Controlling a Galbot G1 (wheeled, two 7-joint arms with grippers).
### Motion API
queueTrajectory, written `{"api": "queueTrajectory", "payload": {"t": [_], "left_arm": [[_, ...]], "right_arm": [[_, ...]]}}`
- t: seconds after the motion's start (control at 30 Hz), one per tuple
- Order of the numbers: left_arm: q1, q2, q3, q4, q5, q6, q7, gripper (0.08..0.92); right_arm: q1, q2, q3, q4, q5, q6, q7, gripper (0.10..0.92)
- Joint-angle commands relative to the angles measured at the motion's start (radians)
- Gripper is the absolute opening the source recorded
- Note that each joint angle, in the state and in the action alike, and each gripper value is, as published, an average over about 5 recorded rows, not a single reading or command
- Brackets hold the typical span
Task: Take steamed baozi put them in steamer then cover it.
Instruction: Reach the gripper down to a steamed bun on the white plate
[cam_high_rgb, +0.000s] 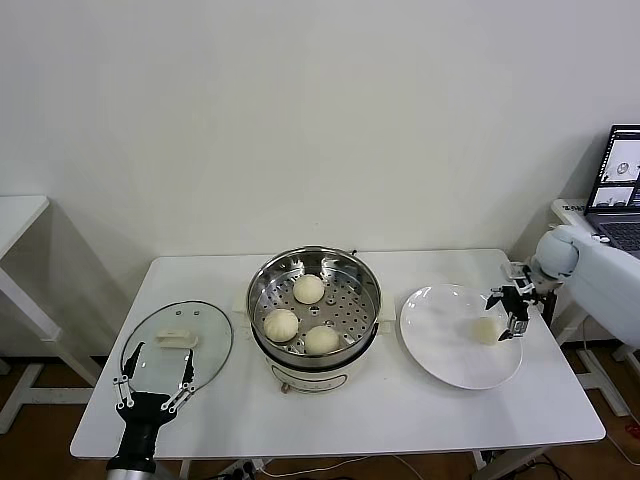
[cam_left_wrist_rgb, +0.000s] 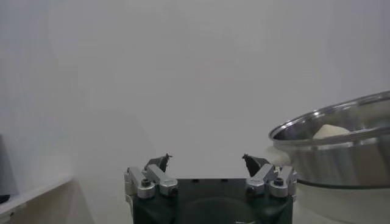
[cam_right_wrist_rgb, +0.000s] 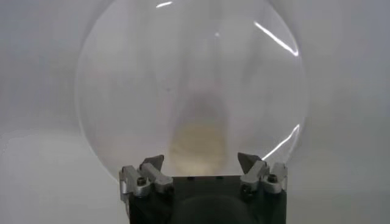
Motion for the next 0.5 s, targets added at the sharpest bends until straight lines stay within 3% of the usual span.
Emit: {"api": "queueTrajectory", "payload": {"t": [0.03, 0.5], "left_arm": [[-0.002, 0.002, -0.001, 0.0, -0.012, 0.006, 0.0, 0.823], [-0.01, 0.003, -0.018, -0.013, -0.04, 0.021, 0.0, 0.823]], "right_arm": [[-0.061, 0.023, 0.033, -0.037, -0.015, -0.006, 0.045, 0.82], [-0.087, 0.064, 0.073, -0.076, -0.04, 0.009, 0.074, 0.703]]}}
